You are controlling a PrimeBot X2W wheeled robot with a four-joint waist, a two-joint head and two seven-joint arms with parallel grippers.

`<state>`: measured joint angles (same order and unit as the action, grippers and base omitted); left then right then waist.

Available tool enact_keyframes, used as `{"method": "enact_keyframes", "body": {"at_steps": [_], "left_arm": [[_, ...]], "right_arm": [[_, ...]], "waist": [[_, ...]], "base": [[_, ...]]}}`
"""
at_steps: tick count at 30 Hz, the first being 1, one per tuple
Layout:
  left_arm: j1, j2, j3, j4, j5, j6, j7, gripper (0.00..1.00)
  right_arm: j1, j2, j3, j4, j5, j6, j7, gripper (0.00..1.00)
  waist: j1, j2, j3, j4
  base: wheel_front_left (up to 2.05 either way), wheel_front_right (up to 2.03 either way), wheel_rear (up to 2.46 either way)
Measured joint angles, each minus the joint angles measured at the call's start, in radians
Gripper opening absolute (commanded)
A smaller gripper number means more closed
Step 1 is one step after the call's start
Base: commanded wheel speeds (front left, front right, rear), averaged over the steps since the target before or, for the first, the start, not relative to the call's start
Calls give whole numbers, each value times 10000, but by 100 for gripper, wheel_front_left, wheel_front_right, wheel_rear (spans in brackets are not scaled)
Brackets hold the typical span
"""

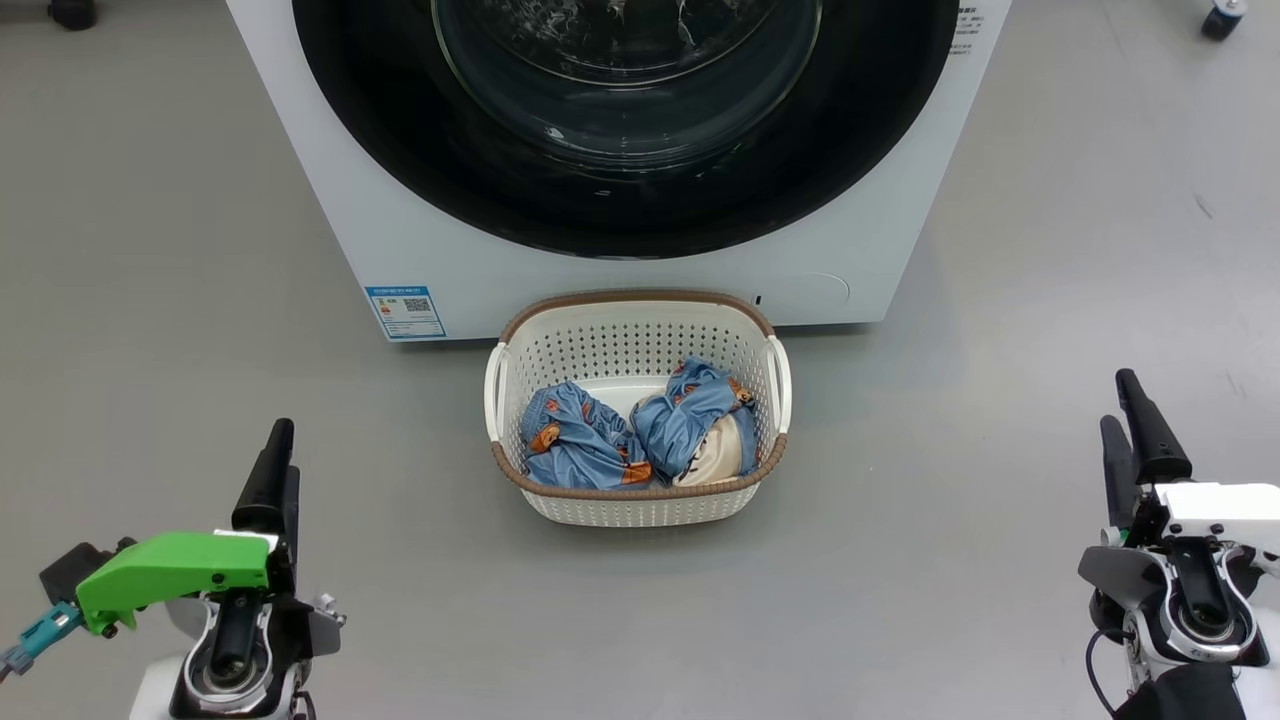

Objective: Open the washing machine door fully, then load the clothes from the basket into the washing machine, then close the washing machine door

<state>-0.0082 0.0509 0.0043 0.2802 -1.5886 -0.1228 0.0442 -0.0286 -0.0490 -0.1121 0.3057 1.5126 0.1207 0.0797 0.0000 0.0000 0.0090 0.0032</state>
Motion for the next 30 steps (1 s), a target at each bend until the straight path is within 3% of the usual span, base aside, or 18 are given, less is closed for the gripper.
{"method": "enact_keyframes", "body": {"at_steps": [15, 30], "left_arm": [[-191, 487, -522, -267, 1413, 0, -734, 100], [-384, 1221, -1235, -242, 3800, 0, -1329, 100]], "right_arm": [[-292, -813, 662, -81, -1820, 2, -775, 100], [-617, -1553, 1549, 167, -4314, -8, -1421, 100]], "waist": [[0, 0, 78, 47], [0, 0, 124, 137]], "base": [[0, 0, 0], [0, 0, 0]]}}
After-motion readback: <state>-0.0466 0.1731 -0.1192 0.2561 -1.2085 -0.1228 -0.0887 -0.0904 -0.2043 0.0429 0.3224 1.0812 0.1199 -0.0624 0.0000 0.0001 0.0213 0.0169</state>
